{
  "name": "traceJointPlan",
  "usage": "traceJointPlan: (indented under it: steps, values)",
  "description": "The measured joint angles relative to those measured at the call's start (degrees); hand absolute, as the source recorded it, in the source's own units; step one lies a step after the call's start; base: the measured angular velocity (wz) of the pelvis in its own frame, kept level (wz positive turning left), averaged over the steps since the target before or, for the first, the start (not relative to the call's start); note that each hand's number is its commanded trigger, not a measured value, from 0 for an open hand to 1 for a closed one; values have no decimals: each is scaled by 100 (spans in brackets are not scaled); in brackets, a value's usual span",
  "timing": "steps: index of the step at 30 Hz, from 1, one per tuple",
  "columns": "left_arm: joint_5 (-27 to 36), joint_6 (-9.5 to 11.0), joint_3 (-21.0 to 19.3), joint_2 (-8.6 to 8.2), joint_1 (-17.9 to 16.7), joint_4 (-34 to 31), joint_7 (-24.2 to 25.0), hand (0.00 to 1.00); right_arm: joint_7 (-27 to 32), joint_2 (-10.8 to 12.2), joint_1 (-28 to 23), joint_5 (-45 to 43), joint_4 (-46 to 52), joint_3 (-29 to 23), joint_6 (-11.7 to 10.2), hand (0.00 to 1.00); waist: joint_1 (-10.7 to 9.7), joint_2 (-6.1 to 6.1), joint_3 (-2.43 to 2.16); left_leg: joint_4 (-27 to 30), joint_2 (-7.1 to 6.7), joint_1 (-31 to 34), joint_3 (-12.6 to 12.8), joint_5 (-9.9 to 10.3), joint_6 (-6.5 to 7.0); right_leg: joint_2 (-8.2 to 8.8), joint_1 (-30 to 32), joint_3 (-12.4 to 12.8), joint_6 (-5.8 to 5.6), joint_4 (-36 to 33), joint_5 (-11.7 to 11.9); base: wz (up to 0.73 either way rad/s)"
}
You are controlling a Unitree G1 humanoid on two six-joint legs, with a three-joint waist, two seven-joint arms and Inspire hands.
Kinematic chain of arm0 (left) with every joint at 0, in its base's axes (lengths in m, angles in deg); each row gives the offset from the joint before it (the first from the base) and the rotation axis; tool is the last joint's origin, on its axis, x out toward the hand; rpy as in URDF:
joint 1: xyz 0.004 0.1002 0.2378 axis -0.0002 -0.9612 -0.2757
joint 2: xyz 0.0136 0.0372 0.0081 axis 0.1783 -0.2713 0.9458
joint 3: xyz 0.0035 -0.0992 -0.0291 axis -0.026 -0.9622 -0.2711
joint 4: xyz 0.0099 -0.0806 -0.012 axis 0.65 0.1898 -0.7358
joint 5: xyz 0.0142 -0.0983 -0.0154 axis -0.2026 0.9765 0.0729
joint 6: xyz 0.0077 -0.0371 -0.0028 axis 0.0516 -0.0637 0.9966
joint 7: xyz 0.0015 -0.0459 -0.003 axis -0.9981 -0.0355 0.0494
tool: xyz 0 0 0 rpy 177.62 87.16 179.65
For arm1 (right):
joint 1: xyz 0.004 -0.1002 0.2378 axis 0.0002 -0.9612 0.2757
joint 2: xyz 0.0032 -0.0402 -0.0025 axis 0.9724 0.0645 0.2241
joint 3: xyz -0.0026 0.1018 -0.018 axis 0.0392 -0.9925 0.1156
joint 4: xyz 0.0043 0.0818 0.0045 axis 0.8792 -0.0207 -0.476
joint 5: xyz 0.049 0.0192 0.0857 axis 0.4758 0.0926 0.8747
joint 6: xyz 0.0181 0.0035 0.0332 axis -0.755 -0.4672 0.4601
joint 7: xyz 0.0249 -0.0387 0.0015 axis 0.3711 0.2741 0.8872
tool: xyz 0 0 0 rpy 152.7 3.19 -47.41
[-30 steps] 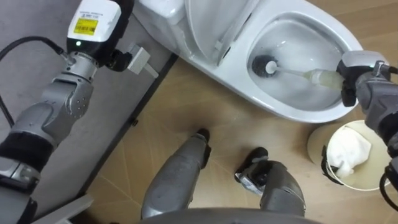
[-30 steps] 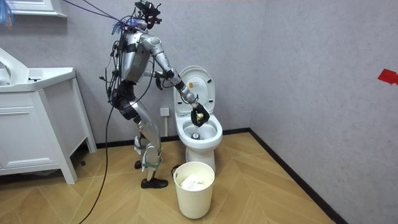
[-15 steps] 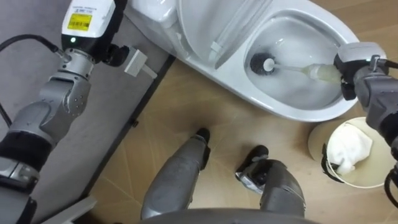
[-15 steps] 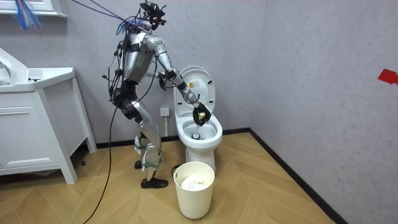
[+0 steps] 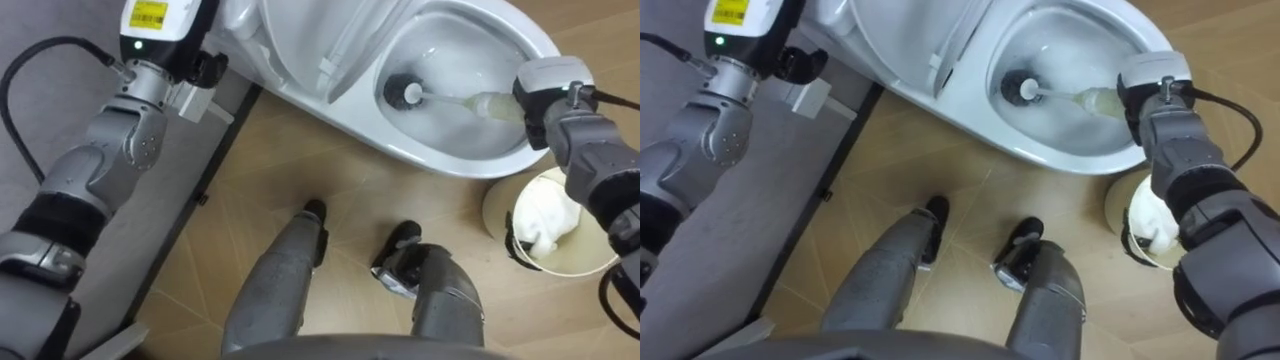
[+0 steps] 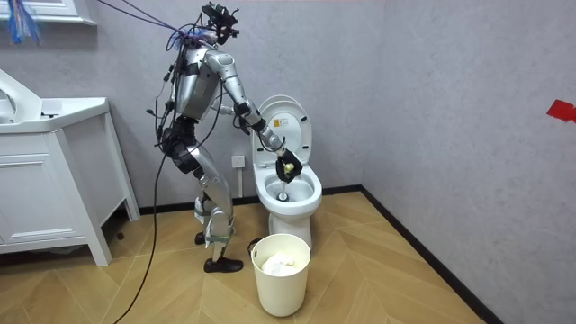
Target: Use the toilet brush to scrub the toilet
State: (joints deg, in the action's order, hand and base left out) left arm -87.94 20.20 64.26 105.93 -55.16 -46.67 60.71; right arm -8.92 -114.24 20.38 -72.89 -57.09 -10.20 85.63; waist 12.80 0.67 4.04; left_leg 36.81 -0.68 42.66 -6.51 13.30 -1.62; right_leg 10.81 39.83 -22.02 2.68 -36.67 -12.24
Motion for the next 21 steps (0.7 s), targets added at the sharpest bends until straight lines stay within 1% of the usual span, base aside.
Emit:
traceJointPlan:
  steps: [2, 4, 6, 7, 9, 10, 12, 14, 16, 20, 21]
  values:
    - [-3, -13, 97, -1, 41, 1, 0, 0, 25, 13, 3, 289, -56, -1, 0, 100, -20, -27, 12, 0, 1, 6, 17, 0, 1, 3, 14, 10, 0, 0, 0, -4]
    - [-7, -51, 179, -2, 58, 18, 4, 0, 85, 110, 12, 482, -208, -72, -9, 100, -56, -68, 33, -2, -4, 6, 17, -1, 2, 3, 20, 23, 0, 0, 0, 0]
    - [-9, -74, 194, -10, 94, 111, -33, 0, 111, 248, 146, 885, -502, -157, -11, 100, -139, -148, 82, 8, -14, 24, 17, -4, 4, 9, 50, 45, -3, -31, -4, 0]
    - [-15, -88, 190, -10, 100, 111, -64, 0, 120, 270, 150, 942, -503, -188, -12, 100, -147, -172, 93, 17, -19, 35, 23, -4, 4, 11, 66, 62, -8, -52, -11, 0]
    - [-11, -141, 192, -11, 135, 110, -124, 0, 148, 357, 165, 994, -544, -340, -16, 100, -163, -259, 93, 92, -14, 89, 46, -3, 4, 16, 115, 84, -6, -96, -20, 0]
    - [-11, -155, 193, -12, 156, 115, -122, 0, 148, 365, 174, 988, -562, -342, -29, 100, -166, -276, 95, 99, -15, 86, 47, -4, 5, 16, 115, 92, -6, -102, -20, 0]
    - [-12, -173, 203, -19, 243, 205, -90, 0, 147, 394, 291, 946, -635, -339, -83, 100, -168, -373, 115, 123, -8, 81, 89, -6, 10, 13, 142, 155, -3, -114, -18, -6]
    - [-13, -184, 203, -40, 312, 265, -43, 0, 133, 395, 378, 709, -617, -332, -93, 100, -197, -401, 126, 144, -10, 85, 89, -5, 11, 21, 142, 155, 1, -141, -15, -2]
    - [-11, -185, 203, -39, 359, 275, 23, 0, 57, 387, 425, 499, -561, -319, -124, 100, -201, -409, 123, 151, -10, 91, 88, -10, 18, 28, 142, 143, 4, -151, -13, 2]
    - [3, -134, 204, -31, 392, 325, 35, 0, -121, 328, 429, 27, -146, -85, -116, 100, -181, -403, 120, 151, 22, 85, 89, -12, 14, -12, 130, 128, 32, -103, 31, -4]
    - [4, -120, 201, -30, 391, 326, 27, 0, -176, 271, 394, -72, 15, -47, -111, 100, -176, -402, 119, 151, 25, 88, 89, -12, 14, -15, 130, 126, 33, -103, 31, 0]
